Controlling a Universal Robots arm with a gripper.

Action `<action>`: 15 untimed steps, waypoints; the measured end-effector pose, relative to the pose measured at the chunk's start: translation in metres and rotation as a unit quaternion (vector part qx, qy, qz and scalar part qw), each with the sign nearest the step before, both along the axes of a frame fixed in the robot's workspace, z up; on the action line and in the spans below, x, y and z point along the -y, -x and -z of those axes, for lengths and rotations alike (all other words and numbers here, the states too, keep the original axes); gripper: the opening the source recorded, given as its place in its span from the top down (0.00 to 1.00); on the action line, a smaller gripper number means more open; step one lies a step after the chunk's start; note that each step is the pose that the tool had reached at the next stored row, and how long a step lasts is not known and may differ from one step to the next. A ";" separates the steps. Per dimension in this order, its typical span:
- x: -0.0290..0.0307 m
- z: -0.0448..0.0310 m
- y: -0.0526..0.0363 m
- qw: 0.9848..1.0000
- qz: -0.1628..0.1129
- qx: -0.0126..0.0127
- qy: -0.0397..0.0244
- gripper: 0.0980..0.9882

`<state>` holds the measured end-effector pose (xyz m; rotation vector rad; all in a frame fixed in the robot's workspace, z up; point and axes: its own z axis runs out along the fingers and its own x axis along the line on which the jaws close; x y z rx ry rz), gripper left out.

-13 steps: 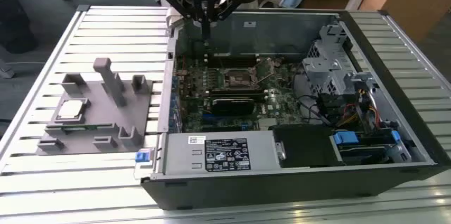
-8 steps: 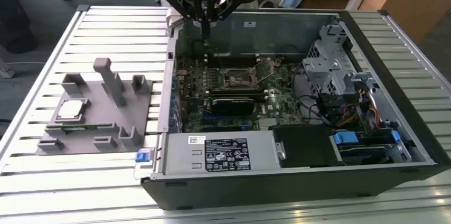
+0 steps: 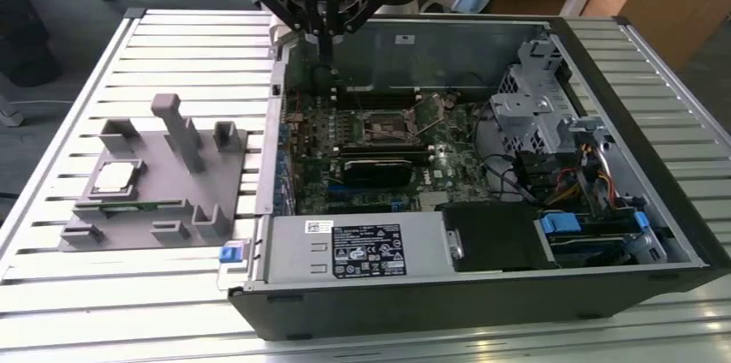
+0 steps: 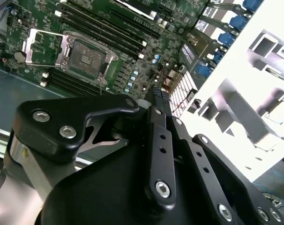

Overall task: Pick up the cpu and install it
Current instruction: 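Reach for the cpu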

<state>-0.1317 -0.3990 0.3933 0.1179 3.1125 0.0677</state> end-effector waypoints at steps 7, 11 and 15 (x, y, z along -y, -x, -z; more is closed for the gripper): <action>0.0000 0.0001 0.0107 1.000 0.000 0.000 0.000 0.99; 0.0000 0.0002 0.0172 1.000 0.000 0.000 0.000 0.99; 0.0000 0.0004 0.0233 1.000 0.000 0.000 0.000 0.99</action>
